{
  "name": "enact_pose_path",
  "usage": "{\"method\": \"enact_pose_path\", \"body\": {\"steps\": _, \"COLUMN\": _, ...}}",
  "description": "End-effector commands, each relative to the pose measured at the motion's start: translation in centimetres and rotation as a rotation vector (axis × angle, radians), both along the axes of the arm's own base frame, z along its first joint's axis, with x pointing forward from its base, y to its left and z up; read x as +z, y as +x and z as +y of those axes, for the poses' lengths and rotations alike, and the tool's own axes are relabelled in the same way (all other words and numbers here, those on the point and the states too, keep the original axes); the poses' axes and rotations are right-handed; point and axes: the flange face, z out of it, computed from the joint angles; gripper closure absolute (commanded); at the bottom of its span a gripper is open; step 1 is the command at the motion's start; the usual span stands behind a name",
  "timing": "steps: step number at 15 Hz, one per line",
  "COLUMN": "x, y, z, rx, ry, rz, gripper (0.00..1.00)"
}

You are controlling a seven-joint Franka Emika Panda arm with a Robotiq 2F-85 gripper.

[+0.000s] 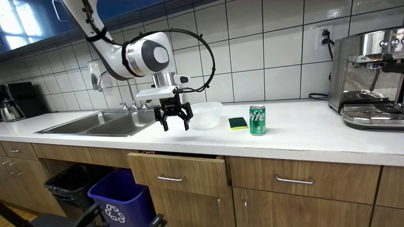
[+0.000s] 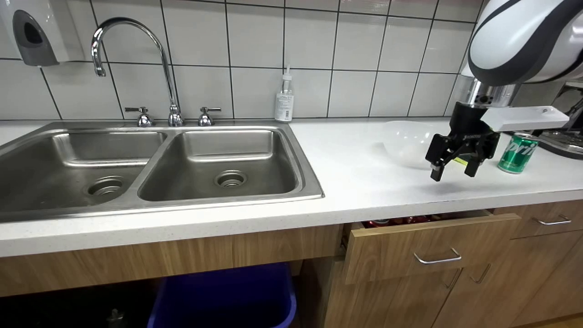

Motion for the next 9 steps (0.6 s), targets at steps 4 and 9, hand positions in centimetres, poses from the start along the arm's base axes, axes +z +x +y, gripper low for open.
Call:
{"method": "enact_pose_path", "body": {"steps": 4, "x": 3.0, "y": 0.1, "z": 0.0, "rx": 0.012, "ry": 0.029, "rz": -0.029, "gripper": 0.0}}
{"method": "enact_pose_path", "body": {"steps": 9, "x": 3.6, "y": 0.2, "z": 0.0, "rx": 0.009, "ry": 0.001, "rz": -0.044, "gripper": 0.0}}
